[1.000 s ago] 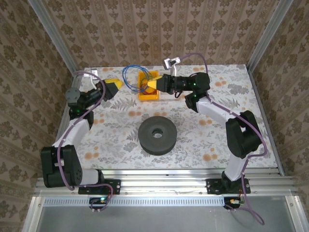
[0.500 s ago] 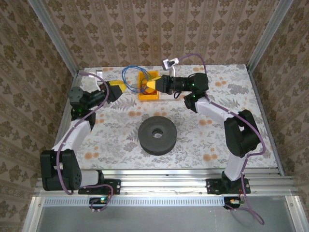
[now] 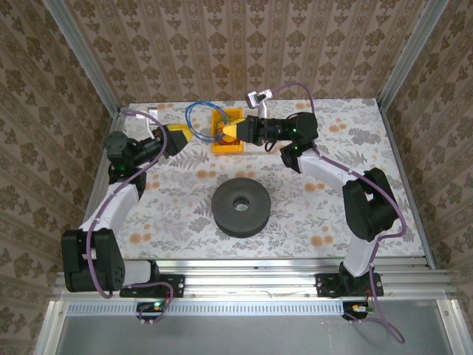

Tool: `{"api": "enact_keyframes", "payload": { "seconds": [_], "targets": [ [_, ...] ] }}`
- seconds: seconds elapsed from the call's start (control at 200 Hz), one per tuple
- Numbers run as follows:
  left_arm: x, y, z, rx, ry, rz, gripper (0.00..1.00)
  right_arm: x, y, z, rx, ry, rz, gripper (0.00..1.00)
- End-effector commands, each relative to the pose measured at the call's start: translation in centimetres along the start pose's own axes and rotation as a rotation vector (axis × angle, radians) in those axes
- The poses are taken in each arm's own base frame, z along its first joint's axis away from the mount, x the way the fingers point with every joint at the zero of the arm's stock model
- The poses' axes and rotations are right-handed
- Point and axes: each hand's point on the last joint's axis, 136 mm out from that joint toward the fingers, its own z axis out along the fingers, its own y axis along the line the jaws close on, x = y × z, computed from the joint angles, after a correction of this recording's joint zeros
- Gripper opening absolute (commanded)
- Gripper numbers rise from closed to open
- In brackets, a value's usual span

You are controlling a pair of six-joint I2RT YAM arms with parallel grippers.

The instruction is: Wrap the cables

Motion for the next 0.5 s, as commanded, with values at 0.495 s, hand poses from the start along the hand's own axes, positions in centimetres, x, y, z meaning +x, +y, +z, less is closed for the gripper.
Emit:
{"api": "enact_keyframes", "payload": {
  "seconds": [0.495],
  "targets": [
    [-2.3, -2.1, -0.1, 0.021, -0.020, 0.114, 0.65, 0.2, 2.4, 1.0, -0.053, 0.001, -0.069, 0.00]
  ]
}}
